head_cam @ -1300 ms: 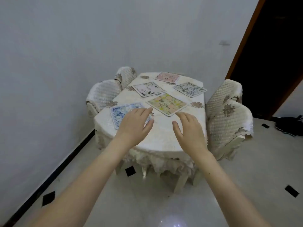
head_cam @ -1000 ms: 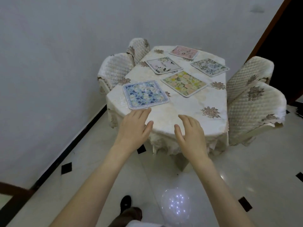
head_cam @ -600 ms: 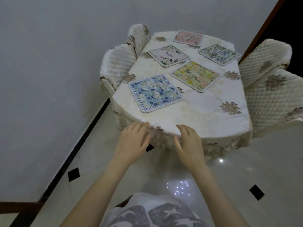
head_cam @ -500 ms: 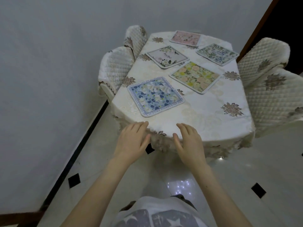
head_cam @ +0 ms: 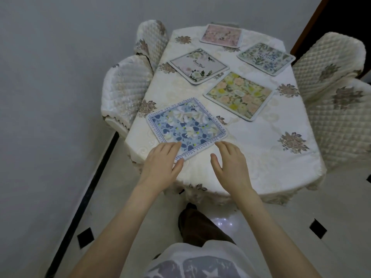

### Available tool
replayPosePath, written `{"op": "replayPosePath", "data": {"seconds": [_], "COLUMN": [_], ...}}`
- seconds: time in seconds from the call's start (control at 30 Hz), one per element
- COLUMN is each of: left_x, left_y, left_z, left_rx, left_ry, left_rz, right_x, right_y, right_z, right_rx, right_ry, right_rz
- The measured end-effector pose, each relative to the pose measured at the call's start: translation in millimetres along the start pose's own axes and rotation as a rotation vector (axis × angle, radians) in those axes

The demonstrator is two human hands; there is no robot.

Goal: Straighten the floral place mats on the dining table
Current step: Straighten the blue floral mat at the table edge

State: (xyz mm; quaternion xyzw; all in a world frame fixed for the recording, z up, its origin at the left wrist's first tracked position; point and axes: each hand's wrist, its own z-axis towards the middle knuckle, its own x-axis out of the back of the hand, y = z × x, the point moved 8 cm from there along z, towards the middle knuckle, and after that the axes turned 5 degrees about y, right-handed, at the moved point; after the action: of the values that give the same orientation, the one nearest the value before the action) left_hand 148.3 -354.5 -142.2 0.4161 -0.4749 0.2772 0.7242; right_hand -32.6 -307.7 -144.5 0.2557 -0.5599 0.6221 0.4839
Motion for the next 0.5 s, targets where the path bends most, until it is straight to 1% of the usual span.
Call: {"op": "replayPosePath", "data": {"seconds": [0.2, 0.4, 0.5], "left_x": [-28, -34, -44], "left_y": [-20, -40, -52], "left_z": [61, 124, 145], "left_rx": [0.013, 0.041, 0.032], "left_ry": [-0.078, -0.069, -0.102], "left_rz": [0.014, -0.02, -0.012], "right_x": [-32, -45, -54], "right_y": [29, 48, 52], "right_z": [59, 116, 141], "right_rx": [-0.073, -0.103, -0.113], "right_ry": [-0.068, -0.101, -0.126], "right_rz": [0.039, 0.042, 0.026]}}
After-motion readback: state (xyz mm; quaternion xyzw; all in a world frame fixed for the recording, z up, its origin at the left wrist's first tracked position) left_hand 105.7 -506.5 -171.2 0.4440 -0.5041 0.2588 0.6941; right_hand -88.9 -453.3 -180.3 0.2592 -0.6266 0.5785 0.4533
